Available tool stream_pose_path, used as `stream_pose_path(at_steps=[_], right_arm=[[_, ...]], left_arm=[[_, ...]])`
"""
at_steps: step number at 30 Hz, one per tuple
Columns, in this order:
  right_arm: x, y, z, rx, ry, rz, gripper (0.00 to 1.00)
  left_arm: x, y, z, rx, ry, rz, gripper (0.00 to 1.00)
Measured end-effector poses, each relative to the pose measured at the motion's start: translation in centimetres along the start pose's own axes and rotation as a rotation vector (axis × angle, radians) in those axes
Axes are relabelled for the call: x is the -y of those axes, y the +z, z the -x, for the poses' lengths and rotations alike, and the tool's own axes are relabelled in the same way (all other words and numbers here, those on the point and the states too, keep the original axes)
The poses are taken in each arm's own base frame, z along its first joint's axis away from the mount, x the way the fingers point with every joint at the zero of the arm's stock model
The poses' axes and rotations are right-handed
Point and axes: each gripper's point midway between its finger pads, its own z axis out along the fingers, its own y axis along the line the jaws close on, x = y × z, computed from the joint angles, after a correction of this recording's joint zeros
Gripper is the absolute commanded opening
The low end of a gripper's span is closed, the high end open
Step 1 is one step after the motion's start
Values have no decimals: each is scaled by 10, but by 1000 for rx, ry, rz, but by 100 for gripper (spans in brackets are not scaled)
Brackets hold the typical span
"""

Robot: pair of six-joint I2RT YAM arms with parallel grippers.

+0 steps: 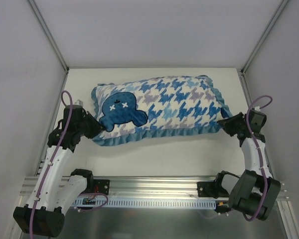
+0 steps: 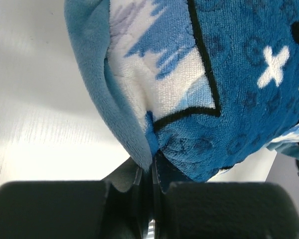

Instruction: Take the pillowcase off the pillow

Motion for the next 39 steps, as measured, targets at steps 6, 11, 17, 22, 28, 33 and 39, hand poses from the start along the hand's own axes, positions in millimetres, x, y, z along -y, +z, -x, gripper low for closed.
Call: stream_pose_path(at_steps=[6,11,17,22,28,33,39], right_arm=[[-58,-32,41,92,-73,83,1],[-129,-111,65,256,-187,237,1],[-174,-203,63,382,-290,308,1],[-177,-254,39,405,-343,294,1],[-156,-243,21,329,-324,251,1],[-119,-133,28,64,-253,47,60],[-76,-23,22,-152,-309,-208,91]], left_arm=[[23,-23,15,21,40,-48,0],[75,-75,58,141,95,-151,0],[116,-159,92,328,143,-261,0],[110,-220,99,476,146,-254,0],[89,-226,100,527,124,-175,0],[81,-117,107,268,104,5,4],[59,39,131,21,96,210,89]])
